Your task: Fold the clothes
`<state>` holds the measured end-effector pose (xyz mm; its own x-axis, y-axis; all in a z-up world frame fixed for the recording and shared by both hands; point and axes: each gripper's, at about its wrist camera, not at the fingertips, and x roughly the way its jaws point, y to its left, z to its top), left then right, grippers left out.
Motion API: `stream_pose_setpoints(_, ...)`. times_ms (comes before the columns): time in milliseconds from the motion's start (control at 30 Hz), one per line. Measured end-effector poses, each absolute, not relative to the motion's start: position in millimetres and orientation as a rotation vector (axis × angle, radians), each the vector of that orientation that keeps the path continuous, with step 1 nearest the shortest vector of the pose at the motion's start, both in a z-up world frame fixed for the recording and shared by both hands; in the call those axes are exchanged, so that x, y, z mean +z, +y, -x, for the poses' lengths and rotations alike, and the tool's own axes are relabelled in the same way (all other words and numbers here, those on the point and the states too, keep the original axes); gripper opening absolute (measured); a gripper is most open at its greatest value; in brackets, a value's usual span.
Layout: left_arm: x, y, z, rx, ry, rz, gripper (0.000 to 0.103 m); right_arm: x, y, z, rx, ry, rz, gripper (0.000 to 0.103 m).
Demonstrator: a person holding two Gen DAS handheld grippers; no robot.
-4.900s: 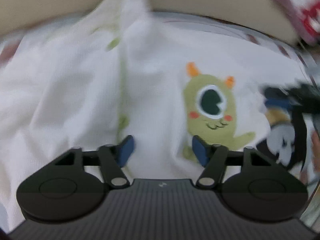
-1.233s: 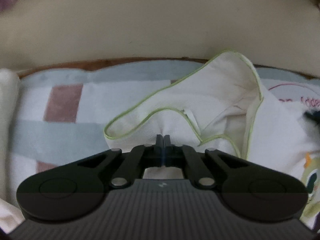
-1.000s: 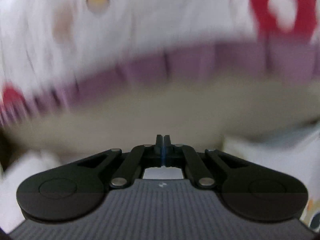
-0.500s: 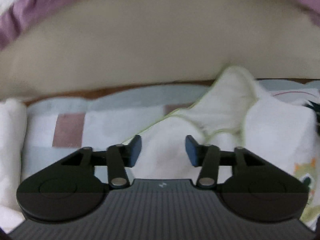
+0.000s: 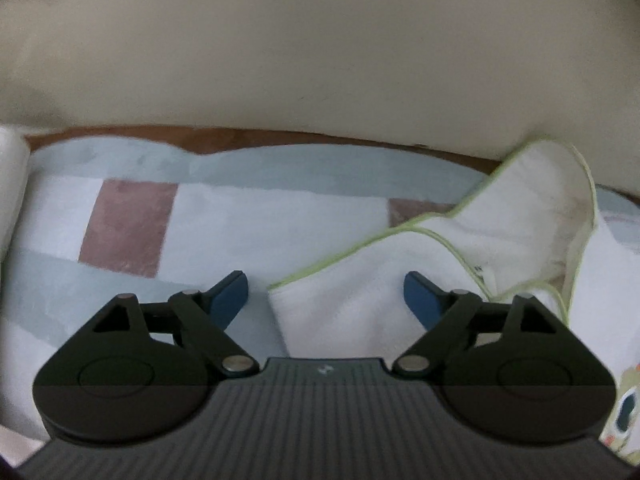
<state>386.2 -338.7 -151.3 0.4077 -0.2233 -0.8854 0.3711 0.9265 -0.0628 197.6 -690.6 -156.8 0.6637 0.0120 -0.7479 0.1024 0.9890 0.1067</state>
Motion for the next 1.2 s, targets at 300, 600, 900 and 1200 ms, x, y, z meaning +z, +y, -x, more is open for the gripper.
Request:
stream_pose_setpoints(300,-108.0,-409.5,-327.6,-0.466,0.718,-0.593,0.009,-149.7,-687.9,-189.8,-0.047,0.791,-0.139,0.005)
stream_pose_setpoints(600,-41.1,-402.5,-290.9,-0.292,0.254,-0.593,0.017,-95.2,-687.8,-156.2,-0.026,0.499,-0.085,0.004)
stream_pose_setpoints(900,-91.5,-401.3,-311.7,-0.493,0.667,-0.396,0.045,-145.0,-685.0,-183.6,-0.265,0.655,0.064,0.002)
stream_pose_setpoints(1200,-111.6,-476.7,-287.3,-0.792,0.791,-0.344,0.064,-162.4,-722.4,-189.3,-0.217,0.707,-0.182,0.002)
